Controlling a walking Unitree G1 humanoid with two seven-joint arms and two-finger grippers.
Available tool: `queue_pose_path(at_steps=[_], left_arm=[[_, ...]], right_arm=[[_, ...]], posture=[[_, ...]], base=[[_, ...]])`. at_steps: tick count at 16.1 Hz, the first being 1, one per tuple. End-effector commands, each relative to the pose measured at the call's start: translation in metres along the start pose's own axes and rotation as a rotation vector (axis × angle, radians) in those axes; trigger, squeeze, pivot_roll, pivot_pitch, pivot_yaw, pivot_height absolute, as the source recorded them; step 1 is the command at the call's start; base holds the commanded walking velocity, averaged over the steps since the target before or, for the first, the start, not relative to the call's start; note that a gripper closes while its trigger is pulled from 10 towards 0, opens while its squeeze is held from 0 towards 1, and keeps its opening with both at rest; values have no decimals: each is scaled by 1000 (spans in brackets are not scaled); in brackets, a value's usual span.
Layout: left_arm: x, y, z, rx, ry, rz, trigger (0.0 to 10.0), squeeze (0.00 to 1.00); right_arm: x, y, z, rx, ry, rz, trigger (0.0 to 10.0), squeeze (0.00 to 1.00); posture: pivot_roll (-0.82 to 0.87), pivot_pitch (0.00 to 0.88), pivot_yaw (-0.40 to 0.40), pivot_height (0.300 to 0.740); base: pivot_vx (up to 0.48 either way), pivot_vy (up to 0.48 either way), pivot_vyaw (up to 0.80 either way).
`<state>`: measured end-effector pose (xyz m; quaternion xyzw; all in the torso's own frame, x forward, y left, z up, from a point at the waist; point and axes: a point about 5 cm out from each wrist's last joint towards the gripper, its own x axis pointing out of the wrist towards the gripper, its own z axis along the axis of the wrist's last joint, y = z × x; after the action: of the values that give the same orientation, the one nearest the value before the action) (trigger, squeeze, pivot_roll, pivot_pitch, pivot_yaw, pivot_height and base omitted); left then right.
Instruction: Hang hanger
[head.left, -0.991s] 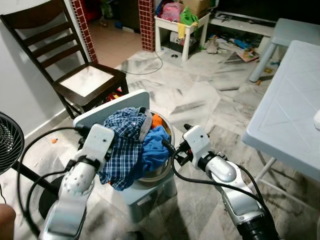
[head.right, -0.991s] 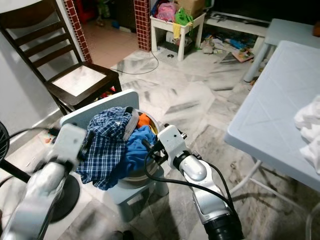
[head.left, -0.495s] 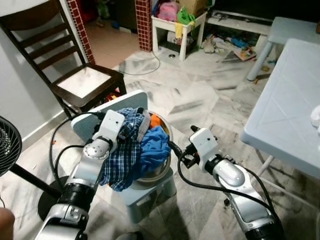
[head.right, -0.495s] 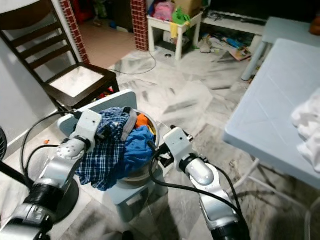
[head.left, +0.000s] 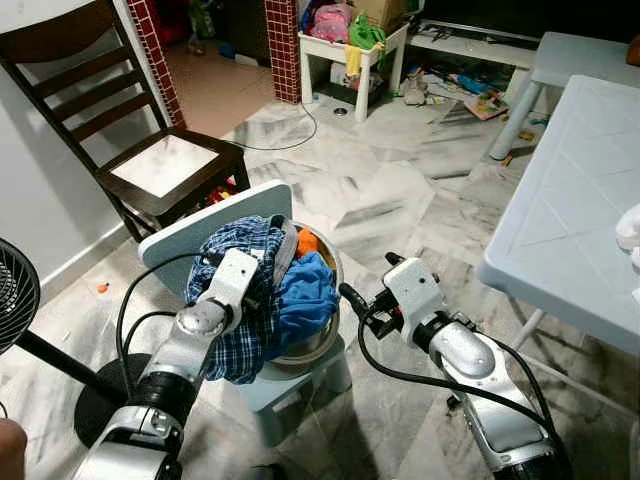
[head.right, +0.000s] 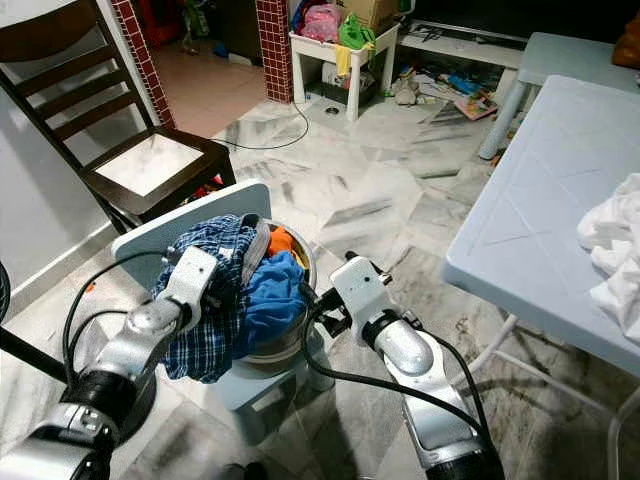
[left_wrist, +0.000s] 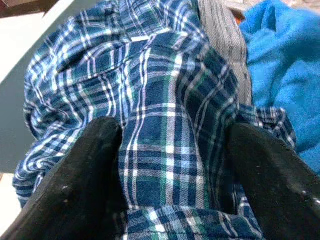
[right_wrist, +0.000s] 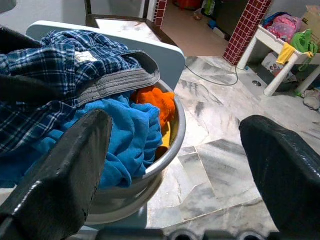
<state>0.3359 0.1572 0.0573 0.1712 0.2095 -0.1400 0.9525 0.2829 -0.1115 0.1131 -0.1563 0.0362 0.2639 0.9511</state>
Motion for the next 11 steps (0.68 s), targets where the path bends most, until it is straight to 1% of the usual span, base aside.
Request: queue_pose_path(at_steps=[1, 3, 7, 8, 9, 10, 11], left_arm=[[-3, 5, -10, -17, 3, 44, 0, 0], [-7, 7, -11, -22, -26, 98, 0, 0], [-23, 12, -17, -25, -108, 255, 0, 0], [-26, 13, -20, -41, -120, 277, 0, 0], [-27, 14, -20, -61, -139, 285, 0, 0], [-28, 15, -18, -62, -155, 291, 0, 0], [-28, 20, -6, -55, -212, 305, 0, 0]], right_arm=[[2, 1, 3, -7, -4, 1, 10000, 0], [3, 2, 3, -6, -3, 5, 10000, 0], [5, 2, 3, -6, -5, 11, 10000, 0], [5, 2, 3, -7, -5, 11, 10000, 0], [6, 2, 3, -7, -4, 12, 10000, 0], [6, 2, 3, -7, -3, 12, 10000, 0], [7, 2, 3, -8, -4, 12, 10000, 0]], posture=[[-94, 100, 56, 740], [-81, 99, 51, 740], [-71, 98, 45, 740], [-71, 98, 45, 740], [-71, 97, 42, 740], [-70, 94, 39, 740], [-70, 91, 39, 740]], base=[[0, 0, 0], [0, 0, 0], [0, 0, 0], [0, 0, 0], [0, 0, 0], [0, 0, 0], [0, 0, 0]])
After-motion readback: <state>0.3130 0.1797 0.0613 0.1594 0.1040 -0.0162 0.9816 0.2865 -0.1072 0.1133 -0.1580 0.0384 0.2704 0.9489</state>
